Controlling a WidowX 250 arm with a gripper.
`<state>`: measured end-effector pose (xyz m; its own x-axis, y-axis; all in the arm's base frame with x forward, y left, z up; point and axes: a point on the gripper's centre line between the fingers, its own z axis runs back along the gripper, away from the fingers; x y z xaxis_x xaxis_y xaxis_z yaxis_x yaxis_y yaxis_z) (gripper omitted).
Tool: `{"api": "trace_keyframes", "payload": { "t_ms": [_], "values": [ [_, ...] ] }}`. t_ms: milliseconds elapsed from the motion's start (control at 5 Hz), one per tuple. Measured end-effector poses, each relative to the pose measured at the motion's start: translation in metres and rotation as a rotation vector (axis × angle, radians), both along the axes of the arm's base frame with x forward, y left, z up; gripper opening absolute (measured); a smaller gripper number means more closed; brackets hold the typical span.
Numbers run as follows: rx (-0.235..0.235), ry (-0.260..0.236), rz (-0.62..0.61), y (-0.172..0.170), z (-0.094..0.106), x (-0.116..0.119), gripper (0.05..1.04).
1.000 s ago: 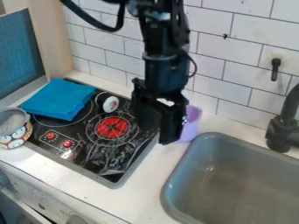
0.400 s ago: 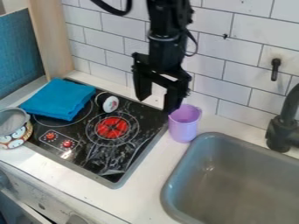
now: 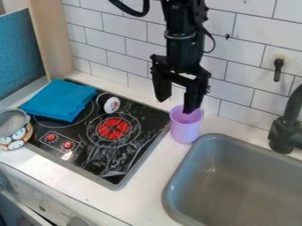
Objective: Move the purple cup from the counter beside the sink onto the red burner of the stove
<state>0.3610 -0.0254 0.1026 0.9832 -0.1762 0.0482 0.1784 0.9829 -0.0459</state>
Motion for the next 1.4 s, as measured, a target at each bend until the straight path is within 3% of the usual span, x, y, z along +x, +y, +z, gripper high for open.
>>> {"api": "trace_keyframes", "payload": {
  "t_ms": [200,600,1200,1400],
  "values": [
    [-0.018,0.014,0.02,0.007,-0.007,0.006,1.001],
    [-0.042,-0.04,0.068,0.006,-0.015,0.017,1.001],
    [-0.035,0.031,0.074,0.011,-0.042,0.018,1.001],
    [-0.038,0.029,0.071,0.011,-0.042,0.02,0.945]
  ]
}}
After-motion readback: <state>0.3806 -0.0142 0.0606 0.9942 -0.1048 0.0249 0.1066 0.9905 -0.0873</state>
